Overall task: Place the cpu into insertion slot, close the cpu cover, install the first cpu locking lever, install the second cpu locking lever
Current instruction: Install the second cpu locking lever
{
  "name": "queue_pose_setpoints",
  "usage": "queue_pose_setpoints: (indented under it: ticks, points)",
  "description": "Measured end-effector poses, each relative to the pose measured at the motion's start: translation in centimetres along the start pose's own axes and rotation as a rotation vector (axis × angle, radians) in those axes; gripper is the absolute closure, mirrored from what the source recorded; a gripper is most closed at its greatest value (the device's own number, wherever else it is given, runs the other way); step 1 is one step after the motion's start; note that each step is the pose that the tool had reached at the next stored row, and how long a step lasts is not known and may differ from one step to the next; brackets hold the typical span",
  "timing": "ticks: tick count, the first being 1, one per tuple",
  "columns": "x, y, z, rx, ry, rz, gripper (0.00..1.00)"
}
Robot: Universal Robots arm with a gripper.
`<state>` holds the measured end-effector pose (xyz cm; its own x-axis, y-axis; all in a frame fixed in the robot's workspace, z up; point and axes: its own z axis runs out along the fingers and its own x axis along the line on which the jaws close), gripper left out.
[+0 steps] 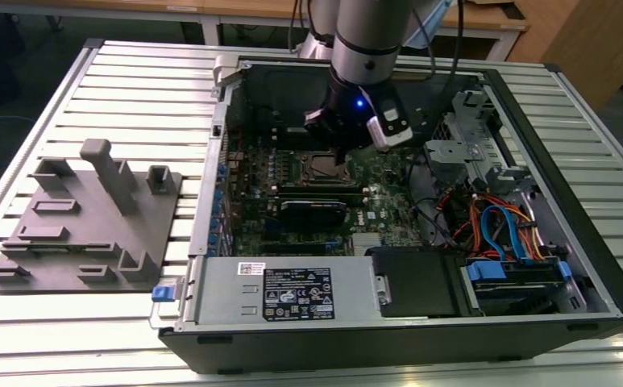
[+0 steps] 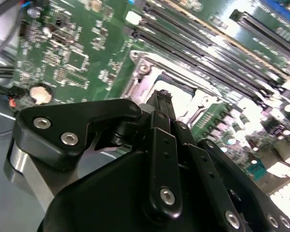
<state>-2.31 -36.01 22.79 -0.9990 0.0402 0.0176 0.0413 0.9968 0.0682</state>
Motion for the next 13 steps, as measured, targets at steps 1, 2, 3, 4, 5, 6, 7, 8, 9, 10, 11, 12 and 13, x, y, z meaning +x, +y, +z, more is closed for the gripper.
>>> queue_pose_setpoints:
  ticks: [1, 2, 3, 4, 5, 6, 7, 8, 9, 10, 11, 12, 13]
  points:
    - [-0.01, -0.10, -0.02, -0.0006, 0.0110, 0.001, 0.90]
    - [-0.03, -0.41, -0.05, -0.0106, 0.0162, 0.001, 0.90]
    - [-0.03, -0.59, -0.06, -0.0170, 0.0166, 0.001, 0.90]
    - [-0.04, -0.77, -0.07, -0.0229, 0.0169, 0.001, 0.90]
    - [-0.05, -0.97, -0.09, -0.0289, 0.0171, 0.001, 0.90]
    - [-0.06, -1.16, -0.10, -0.0327, 0.0173, 0.000, 0.90]
    - [-0.06, -1.34, -0.11, -0.0341, 0.0173, 0.000, 0.90]
    - [-0.07, -1.51, -0.12, -0.0342, 0.0174, 0.000, 0.90]
    - [-0.07, -1.64, -0.12, -0.0344, 0.0176, 0.000, 0.90]
    - [-0.07, -1.69, -0.12, -0.0344, 0.0176, 0.000, 0.90]
    - [-0.07, -1.69, -0.12, -0.0335, 0.0178, 0.000, 0.90]
    - [-0.07, -1.70, -0.15, -0.0329, 0.0181, 0.001, 0.90]
    - [-0.07, -1.69, -0.27, -0.0328, 0.0183, 0.001, 0.90]
